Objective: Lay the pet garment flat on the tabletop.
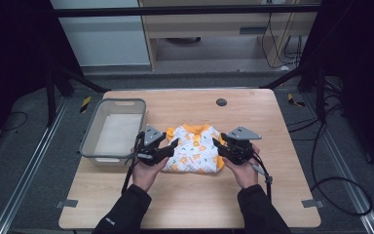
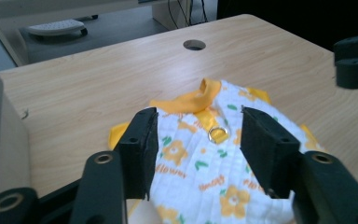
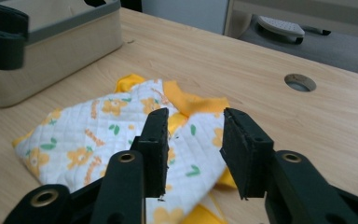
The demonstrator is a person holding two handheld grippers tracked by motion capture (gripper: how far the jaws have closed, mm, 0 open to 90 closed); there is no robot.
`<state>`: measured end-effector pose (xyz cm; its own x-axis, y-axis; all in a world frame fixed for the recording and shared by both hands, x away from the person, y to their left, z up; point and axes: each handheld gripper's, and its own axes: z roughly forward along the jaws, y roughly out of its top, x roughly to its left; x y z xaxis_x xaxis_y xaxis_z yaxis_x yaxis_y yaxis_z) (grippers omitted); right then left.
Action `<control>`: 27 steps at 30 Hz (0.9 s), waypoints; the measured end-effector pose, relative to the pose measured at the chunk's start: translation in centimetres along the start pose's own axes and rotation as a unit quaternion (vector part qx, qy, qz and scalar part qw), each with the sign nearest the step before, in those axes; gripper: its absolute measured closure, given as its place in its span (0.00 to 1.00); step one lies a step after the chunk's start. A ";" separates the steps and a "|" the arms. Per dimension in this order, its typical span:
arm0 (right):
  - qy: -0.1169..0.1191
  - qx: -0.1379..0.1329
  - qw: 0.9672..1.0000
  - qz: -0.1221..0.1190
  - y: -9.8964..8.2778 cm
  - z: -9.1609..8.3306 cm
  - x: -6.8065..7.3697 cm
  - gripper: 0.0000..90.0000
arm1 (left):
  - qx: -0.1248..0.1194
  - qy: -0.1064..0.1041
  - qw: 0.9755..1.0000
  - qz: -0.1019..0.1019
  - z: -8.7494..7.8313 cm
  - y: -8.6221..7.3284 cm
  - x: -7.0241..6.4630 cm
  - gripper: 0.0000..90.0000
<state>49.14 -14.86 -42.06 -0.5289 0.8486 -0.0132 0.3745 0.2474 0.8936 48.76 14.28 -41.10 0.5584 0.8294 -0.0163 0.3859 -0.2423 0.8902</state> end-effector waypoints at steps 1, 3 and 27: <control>0.002 0.000 1.000 -0.001 -0.2 -0.3 -0.2 0.65 | 0.005 0.000 1.000 0.005 -0.5 -0.3 0.2 0.48; 0.005 0.003 1.000 0.000 -0.8 -1.6 -0.6 0.61 | 0.015 -0.004 1.000 0.015 -1.9 -1.3 0.7 0.44; 0.074 0.081 0.994 0.000 -6.9 -1.7 0.6 0.57 | 0.128 -0.010 0.990 0.065 -0.5 -7.7 1.3 0.44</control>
<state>45.00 -16.87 -47.49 -0.6306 0.7735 0.0629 0.4856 0.3301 0.8095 46.16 17.51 -47.77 0.6281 0.7741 0.0792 0.4820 -0.4669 0.7414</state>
